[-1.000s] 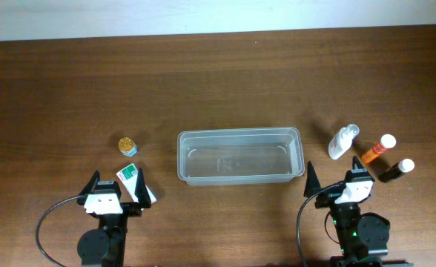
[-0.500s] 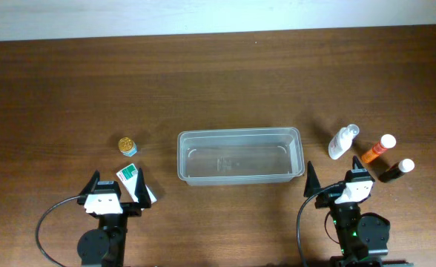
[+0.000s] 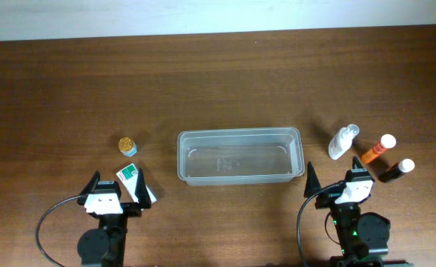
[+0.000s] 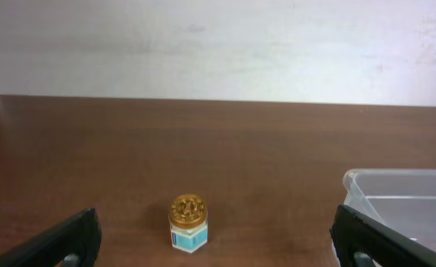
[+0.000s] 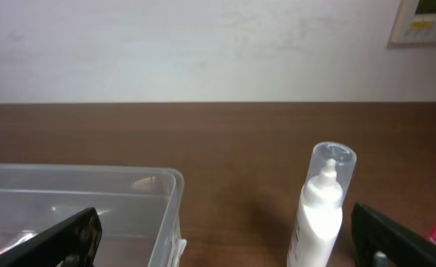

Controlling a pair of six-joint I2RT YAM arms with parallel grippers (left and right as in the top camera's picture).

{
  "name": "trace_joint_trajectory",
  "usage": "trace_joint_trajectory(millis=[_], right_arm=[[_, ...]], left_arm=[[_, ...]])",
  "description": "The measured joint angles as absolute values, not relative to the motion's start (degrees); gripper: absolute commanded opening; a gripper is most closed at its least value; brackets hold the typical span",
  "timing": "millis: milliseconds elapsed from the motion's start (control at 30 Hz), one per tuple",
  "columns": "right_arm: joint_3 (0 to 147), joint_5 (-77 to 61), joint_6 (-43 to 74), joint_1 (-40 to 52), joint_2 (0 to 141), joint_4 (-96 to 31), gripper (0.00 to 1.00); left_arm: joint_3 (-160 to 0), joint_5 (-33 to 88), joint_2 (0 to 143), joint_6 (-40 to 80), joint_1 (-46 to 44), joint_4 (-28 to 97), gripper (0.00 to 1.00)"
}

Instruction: Pack container

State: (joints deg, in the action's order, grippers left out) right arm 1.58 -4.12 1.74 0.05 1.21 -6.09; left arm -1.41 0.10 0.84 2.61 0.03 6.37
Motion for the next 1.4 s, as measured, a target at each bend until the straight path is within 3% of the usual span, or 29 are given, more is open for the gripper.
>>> trace_joint_trajectory(millis=[267,667,700,767,833,1133,1400], right_arm=[[14.17,-4.16,1.76,0.05,13.89,-20.53,0.98],[50.92,-6.20,1.72,0.05,53.89,-50.35,0.99],[52.93,-6.42,1.80,0.05,56.18,-52.16,0.92],[56.16,-6.83,1.45,0.05,60.53,-53.84,0.61],[57.69,-7.09,1.91,0.05,64.49,-54.17,0.38],[57.91,-7.22,4.36,0.05,79.11,-55.20,0.26],[57.91,-8.45,4.49,0.05,88.12,-51.51,0.26]], left_arm=[[-13.52,1.13,7.97,2.87,0.03,22.74,1.00],[-49.91,1.58,46.98,2.85,0.03,55.42,0.99],[-52.38,1.63,50.41,2.85,0.03,57.58,0.99],[-55.86,1.69,55.81,2.85,0.03,60.18,0.99],[-57.63,1.69,59.77,2.85,0.03,61.56,0.99],[-58.04,1.69,70.11,2.87,0.03,63.44,0.99],[-58.04,1.69,71.42,2.85,0.03,63.24,0.99]])
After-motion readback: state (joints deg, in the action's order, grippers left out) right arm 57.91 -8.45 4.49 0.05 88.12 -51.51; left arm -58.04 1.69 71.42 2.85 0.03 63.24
